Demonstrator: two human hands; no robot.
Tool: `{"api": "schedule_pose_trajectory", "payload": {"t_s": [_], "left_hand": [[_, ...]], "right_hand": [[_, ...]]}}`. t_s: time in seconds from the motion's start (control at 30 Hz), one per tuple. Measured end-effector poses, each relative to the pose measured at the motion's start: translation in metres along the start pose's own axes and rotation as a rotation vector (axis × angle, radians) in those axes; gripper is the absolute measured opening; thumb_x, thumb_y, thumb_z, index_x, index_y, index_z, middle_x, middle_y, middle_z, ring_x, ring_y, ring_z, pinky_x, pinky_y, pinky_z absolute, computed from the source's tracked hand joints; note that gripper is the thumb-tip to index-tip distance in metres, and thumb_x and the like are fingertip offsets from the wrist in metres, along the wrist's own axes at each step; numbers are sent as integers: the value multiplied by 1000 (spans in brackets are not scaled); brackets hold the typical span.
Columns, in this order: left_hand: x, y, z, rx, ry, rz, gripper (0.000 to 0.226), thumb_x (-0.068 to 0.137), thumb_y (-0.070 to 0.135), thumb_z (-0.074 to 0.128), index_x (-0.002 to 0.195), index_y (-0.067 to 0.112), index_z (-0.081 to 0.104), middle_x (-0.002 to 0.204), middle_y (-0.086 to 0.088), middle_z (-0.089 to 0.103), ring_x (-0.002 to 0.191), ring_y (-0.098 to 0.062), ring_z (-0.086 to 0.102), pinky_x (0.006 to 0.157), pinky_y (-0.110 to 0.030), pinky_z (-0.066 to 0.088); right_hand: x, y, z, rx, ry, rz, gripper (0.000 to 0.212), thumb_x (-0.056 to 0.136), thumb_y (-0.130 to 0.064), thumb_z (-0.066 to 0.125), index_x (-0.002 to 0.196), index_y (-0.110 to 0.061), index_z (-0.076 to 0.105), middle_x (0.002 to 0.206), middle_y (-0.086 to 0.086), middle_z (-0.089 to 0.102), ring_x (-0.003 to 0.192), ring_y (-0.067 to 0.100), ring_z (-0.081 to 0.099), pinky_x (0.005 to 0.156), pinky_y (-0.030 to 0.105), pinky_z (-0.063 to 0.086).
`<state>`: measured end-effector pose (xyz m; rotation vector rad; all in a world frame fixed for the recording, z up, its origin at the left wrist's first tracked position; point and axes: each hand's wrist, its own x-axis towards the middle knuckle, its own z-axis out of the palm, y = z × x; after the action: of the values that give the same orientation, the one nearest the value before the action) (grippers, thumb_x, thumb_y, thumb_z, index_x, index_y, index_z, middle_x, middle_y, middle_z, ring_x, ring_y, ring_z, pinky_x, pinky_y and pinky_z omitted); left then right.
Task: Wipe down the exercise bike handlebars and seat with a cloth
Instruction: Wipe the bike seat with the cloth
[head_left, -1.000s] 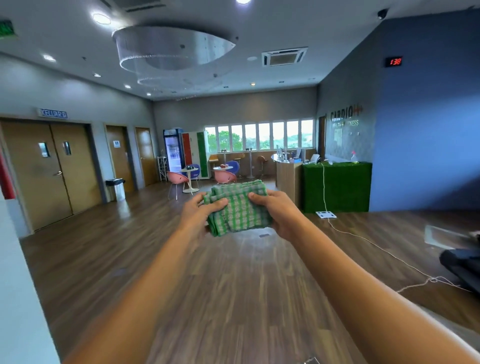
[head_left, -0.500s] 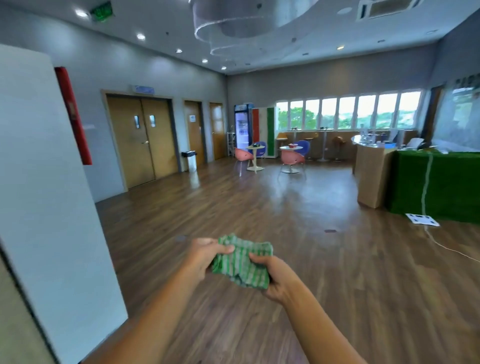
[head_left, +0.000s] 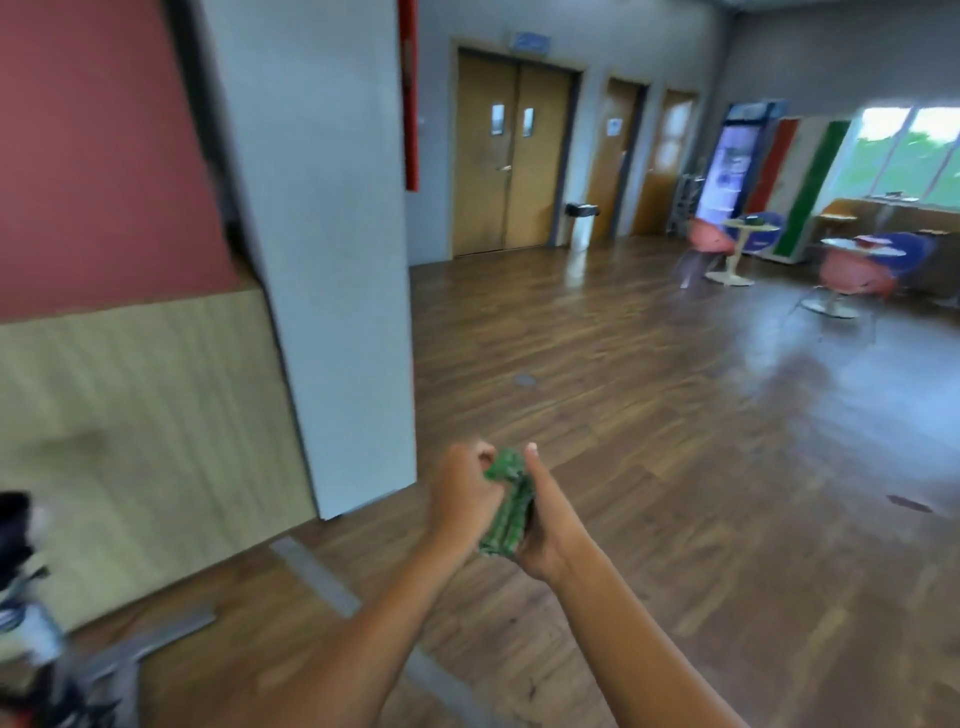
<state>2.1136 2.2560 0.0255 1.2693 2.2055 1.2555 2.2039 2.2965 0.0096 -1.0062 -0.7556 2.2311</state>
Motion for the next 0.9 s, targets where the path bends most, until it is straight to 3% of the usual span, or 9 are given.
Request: {"api": "schedule_pose_trajectory", "payload": {"t_s": [0.1,0.17,0.27,0.37,0.47,0.63,0.77,0.9], "left_hand": [[16,-37,-33,60,-14,-59,14,83,15,63,95,15,70,98,-7,70,96,-25,64,78,-34,48],[32,-75,-68,11,-44,-165,18,85,19,61,99,14,73,101,-9,73,99,-24,66,82,-32,50],[58,-145,-127,-128,-48,-350,23,89,24,56,93,10,74,101,-11,73,99,-25,66,84,-34,50],[72,-211,-177,-229,38,-506,18,88,20,53,98,20,67,108,-7,71,99,-25,66,86,-36,54],[78,-268,-216,-314,163,-622,16,86,13,48,95,25,54,97,-10,70,87,-27,70,77,-47,59],[86,-349,-280,-299,398,-754,14,94,12,47,96,17,60,95,-5,67,87,-22,65,73,-44,58],[93,-412,-322,-255,529,-851,15,95,12,48,94,17,62,84,2,64,74,-14,58,59,-26,44],[108,-466,-354,-362,650,-1029,21,91,6,43,96,14,62,85,-10,72,66,-22,66,58,-31,53]], "right_hand": [[42,33,51,72,-82,82,61,96,-62,44,101,-8,71,90,18,74,78,29,73,72,38,60],[73,66,90,84,-105,124,57,94,-61,47,102,-10,70,91,16,72,81,28,72,68,37,60],[113,120,148,17,-147,188,64,92,-62,50,123,-8,66,111,19,68,107,33,64,85,42,55],[143,165,196,-66,-223,273,61,94,-59,52,110,-5,74,116,21,70,110,35,66,95,46,51],[177,209,240,-191,-268,320,41,92,-44,61,103,-6,72,110,20,70,96,32,69,80,41,59],[228,282,318,-356,-357,468,22,97,-22,57,108,-5,65,102,19,67,88,31,68,64,37,59],[272,331,368,-428,-367,571,35,98,-22,55,126,-2,61,118,22,68,100,33,69,77,43,55],[313,364,411,-484,-423,687,21,101,-17,49,108,-6,65,94,15,75,84,28,72,83,43,53]]}}
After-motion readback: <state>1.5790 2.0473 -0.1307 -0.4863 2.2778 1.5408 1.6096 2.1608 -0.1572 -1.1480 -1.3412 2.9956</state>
